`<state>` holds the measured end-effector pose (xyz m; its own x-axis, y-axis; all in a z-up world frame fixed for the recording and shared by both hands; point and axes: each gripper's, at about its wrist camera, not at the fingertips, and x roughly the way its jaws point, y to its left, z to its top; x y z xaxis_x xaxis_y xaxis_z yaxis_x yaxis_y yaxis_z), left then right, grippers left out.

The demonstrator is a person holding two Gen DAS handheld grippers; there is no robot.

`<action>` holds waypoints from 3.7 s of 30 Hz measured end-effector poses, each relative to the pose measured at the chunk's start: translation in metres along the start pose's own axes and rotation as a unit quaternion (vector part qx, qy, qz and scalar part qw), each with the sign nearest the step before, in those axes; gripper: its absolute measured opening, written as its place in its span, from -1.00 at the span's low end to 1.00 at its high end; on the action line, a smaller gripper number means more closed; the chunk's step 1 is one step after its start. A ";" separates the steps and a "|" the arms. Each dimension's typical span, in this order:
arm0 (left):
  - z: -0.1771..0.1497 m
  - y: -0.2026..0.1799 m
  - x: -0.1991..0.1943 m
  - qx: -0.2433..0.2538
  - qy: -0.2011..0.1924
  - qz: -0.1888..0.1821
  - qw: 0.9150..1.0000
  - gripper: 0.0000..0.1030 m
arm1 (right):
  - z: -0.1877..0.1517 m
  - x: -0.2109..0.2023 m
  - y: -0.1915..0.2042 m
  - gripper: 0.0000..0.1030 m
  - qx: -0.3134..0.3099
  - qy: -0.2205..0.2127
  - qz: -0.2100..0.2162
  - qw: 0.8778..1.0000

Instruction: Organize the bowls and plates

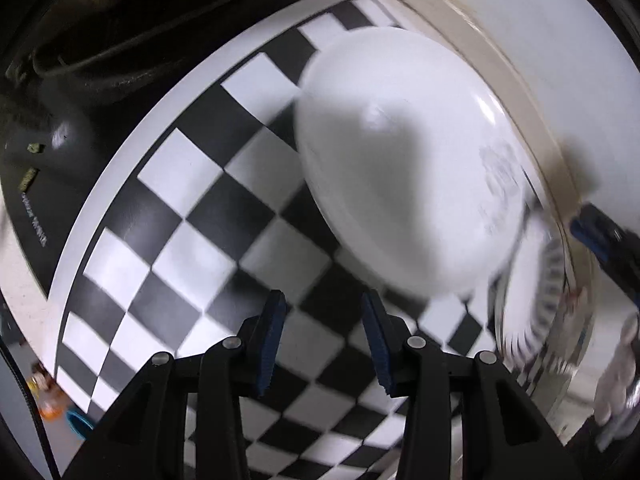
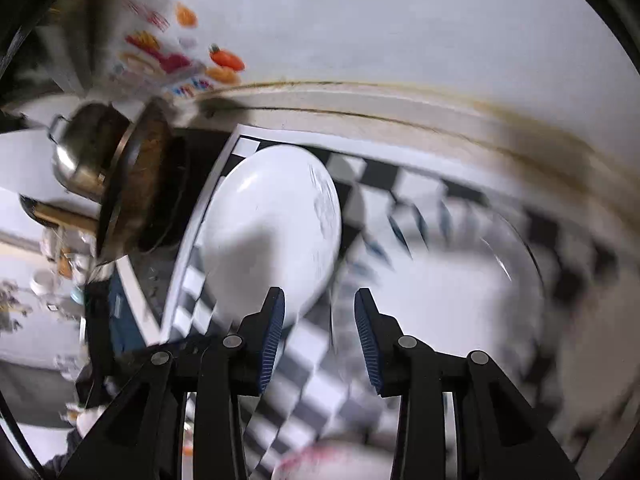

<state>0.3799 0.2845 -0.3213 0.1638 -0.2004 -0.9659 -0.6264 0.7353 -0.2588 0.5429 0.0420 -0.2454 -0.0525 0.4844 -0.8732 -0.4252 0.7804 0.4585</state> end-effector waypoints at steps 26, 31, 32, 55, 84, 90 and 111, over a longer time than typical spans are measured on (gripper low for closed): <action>0.067 0.074 -0.038 -0.103 0.001 -0.035 0.994 -0.30 | 0.106 0.131 -0.001 -0.58 -0.076 0.112 -0.040 0.990; 0.059 0.080 -0.041 -0.121 0.002 -0.068 0.990 -0.29 | 0.096 0.131 -0.004 -0.60 -0.085 0.148 -0.019 0.985; 0.055 0.083 -0.045 -0.122 -0.002 -0.072 0.990 -0.29 | 0.096 0.130 -0.006 -0.60 -0.085 0.149 -0.016 0.985; 0.027 0.047 -0.036 -0.100 -0.066 -0.067 0.990 -0.45 | 0.104 0.142 0.018 -0.63 -0.152 0.178 -0.019 0.972; -0.037 0.005 -0.096 0.035 -0.088 -0.059 0.994 -0.55 | 0.021 0.046 0.011 -0.67 -0.083 0.065 -0.002 0.994; -0.068 -0.015 -0.122 0.097 -0.091 -0.077 0.988 -0.55 | -0.025 -0.008 0.011 -0.67 -0.045 0.012 -0.016 0.999; -0.199 -0.089 -0.113 0.292 -0.020 -0.082 0.953 -0.55 | -0.272 -0.132 -0.055 -0.67 0.135 -0.112 -0.043 0.984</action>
<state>0.2650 0.1130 -0.1879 0.2597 -0.3263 -0.9089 -0.0620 0.9336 -0.3528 0.3274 -0.1728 -0.1999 0.1871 0.4643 -0.8657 -0.1630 0.8837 0.4388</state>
